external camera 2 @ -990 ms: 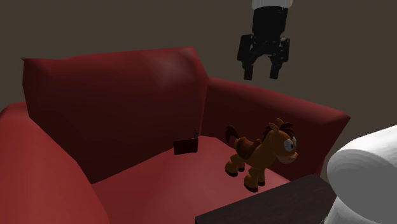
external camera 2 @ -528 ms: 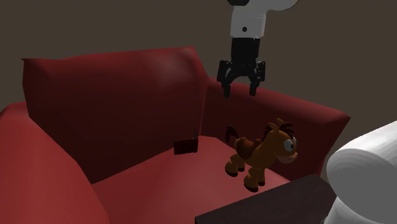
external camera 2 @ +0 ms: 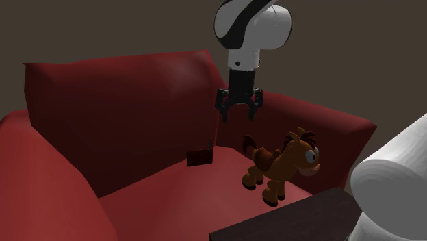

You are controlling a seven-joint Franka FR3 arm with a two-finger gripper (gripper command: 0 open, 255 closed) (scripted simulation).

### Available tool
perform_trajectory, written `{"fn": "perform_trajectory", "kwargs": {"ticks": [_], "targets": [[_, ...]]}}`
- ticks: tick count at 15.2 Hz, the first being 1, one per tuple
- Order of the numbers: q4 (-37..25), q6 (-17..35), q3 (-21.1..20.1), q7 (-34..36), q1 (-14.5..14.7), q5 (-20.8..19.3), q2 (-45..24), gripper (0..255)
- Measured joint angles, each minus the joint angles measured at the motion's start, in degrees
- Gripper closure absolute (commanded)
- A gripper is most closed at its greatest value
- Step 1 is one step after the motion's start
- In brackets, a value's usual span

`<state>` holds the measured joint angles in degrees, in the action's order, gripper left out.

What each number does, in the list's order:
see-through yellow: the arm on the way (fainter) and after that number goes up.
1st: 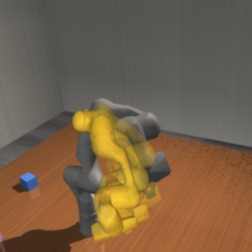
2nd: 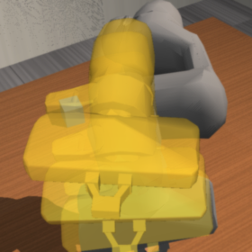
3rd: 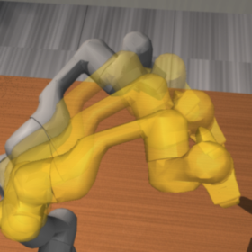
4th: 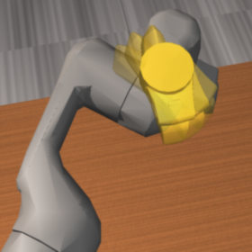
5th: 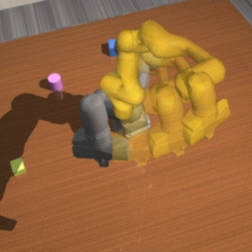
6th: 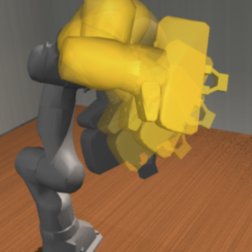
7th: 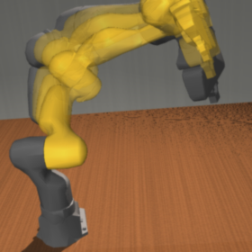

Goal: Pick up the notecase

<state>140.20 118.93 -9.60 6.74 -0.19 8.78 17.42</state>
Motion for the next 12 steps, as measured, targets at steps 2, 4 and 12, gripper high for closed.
{"fn": "perform_trajectory", "kwargs": {"ticks": [2,4,12], "targets": [[-1.18,3.59,-0.86,1.92,-0.09,-0.34,-4.43,0],[-2.41,6.94,-1.12,3.22,-0.49,-1.06,-8.79,0],[-12.06,16.17,-1.47,10.96,-0.27,-5.39,-26.58,0]]}}
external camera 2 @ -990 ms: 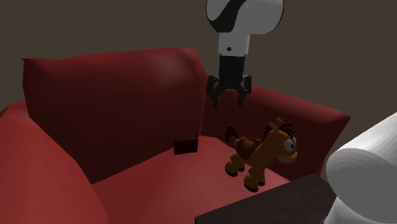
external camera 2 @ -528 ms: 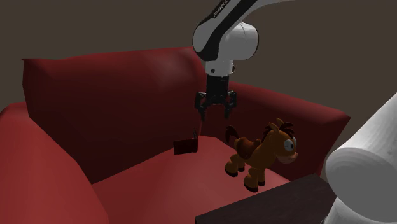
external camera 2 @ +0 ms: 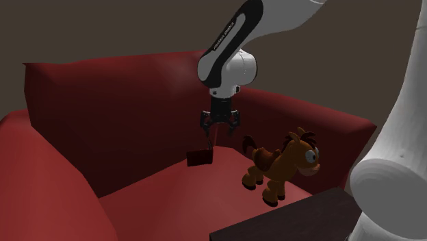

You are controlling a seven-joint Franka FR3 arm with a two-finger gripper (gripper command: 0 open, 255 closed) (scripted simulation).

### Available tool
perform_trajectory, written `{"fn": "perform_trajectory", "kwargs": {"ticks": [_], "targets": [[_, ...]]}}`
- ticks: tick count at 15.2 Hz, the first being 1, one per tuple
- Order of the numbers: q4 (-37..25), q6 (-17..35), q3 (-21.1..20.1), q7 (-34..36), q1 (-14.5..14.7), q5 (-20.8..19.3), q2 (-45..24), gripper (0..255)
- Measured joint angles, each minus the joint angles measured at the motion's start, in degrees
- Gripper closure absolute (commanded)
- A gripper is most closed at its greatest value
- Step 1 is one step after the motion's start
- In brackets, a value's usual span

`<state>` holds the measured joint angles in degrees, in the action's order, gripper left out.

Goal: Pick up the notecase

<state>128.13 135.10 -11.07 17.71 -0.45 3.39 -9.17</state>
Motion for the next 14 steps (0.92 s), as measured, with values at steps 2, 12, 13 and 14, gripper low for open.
{"fn": "perform_trajectory", "kwargs": {"ticks": [2,12,13,14], "targets": [[-3.4,2.01,0.4,2.13,0.58,-1.37,-5.23,0],[-13.79,7.5,2.71,6.73,2.45,-4.37,-20.45,0],[-13.86,8.01,2.78,6.78,2.52,-4.46,-21.04,0],[-14.06,8.62,2.86,6.89,2.65,-4.57,-21.85,0]]}}
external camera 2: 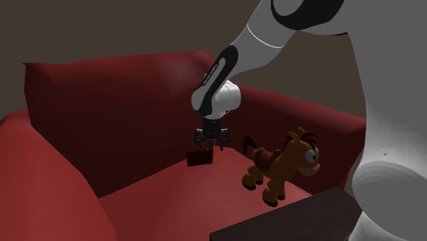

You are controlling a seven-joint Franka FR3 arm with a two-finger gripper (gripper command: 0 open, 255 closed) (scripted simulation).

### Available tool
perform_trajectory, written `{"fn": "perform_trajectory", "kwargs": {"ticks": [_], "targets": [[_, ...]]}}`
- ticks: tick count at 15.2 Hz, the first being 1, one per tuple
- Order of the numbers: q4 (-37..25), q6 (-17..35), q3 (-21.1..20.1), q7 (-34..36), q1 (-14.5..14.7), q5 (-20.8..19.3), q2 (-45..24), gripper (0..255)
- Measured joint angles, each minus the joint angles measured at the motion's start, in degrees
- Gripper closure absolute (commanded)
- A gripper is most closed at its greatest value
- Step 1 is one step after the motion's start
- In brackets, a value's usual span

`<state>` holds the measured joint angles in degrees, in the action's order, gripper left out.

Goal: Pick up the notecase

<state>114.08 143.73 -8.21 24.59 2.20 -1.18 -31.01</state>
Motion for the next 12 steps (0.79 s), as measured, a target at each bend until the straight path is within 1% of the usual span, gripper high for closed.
{"fn": "perform_trajectory", "kwargs": {"ticks": [1,2,12], "targets": [[-0.08,0.37,0.06,-0.09,-0.04,-0.05,-0.46,0],[-0.11,0.59,0.1,-0.14,-0.07,-0.08,-0.71,255],[-0.32,0.84,0.14,-0.15,-0.06,-0.12,-0.98,255]]}}
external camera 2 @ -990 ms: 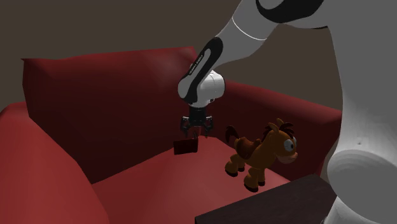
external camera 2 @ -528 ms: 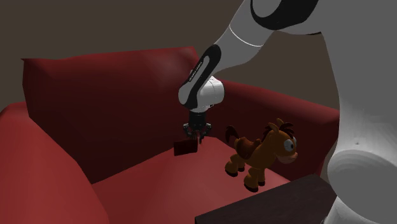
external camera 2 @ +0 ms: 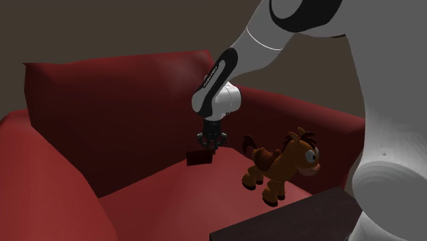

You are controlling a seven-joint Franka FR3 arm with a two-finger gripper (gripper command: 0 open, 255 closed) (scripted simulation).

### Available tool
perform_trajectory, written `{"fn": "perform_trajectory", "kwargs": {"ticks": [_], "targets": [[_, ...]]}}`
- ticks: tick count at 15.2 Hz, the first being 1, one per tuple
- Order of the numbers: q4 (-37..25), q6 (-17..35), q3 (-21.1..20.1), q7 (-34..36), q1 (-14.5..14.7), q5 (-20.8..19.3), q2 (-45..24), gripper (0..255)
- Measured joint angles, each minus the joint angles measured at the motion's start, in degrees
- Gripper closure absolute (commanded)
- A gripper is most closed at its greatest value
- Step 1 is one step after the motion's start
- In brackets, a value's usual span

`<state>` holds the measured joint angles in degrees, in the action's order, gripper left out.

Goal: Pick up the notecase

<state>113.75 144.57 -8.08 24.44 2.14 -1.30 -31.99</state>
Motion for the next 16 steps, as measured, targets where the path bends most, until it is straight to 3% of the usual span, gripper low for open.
{"fn": "perform_trajectory", "kwargs": {"ticks": [16], "targets": [[0.29,-8.41,-0.94,-0.28,-0.69,1.23,8.56,255]]}}
